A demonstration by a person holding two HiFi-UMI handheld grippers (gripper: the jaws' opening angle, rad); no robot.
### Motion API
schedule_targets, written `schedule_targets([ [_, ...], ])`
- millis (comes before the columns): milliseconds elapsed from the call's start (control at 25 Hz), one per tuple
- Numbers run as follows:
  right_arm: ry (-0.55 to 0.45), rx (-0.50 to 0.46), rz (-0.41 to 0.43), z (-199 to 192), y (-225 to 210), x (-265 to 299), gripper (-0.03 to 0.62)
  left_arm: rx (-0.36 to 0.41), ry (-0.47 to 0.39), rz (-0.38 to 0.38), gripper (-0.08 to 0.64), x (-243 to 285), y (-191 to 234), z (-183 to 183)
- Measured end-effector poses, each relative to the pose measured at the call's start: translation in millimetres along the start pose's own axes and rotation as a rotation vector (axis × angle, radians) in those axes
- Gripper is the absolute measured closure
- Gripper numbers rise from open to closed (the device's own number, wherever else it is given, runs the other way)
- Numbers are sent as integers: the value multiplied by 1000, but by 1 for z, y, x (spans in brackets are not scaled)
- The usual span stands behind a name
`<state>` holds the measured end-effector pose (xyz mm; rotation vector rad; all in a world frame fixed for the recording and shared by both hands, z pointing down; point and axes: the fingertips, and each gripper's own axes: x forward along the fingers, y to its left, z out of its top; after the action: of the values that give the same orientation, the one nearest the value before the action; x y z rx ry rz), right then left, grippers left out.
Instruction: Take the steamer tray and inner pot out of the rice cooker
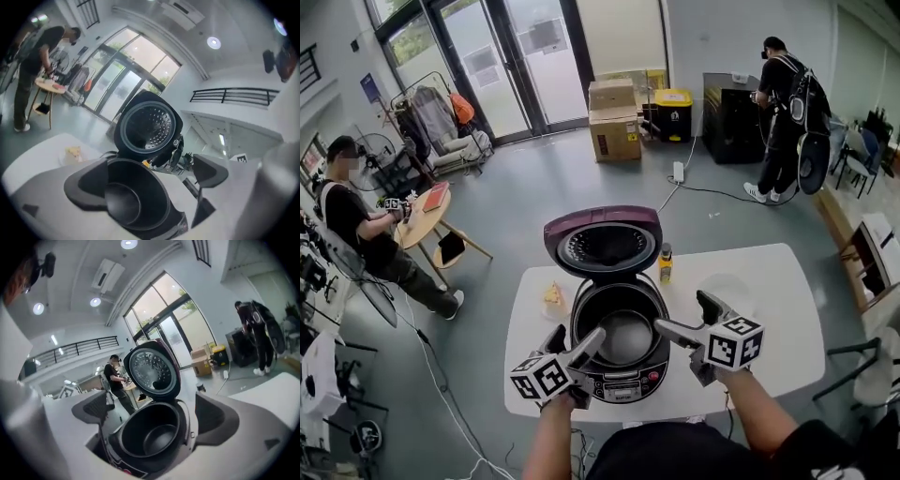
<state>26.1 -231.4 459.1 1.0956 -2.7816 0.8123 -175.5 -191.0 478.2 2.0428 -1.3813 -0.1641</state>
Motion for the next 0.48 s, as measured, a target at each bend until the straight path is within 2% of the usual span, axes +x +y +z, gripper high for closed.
schedule_targets([
  [120,32,250,70,-12,2,12,5,-165,41,-60,11,-8,19,-4],
  [280,69,554,137,-32,-7,22,9,-333,92,-122,23,-10,42,-12],
  [400,93,728,165,-48,-19,30,16,-447,130,-147,23,-6,60,-20],
  [480,111,807,191,-57,-23,36,32,-531,146,-173,23,-4,66,-23],
])
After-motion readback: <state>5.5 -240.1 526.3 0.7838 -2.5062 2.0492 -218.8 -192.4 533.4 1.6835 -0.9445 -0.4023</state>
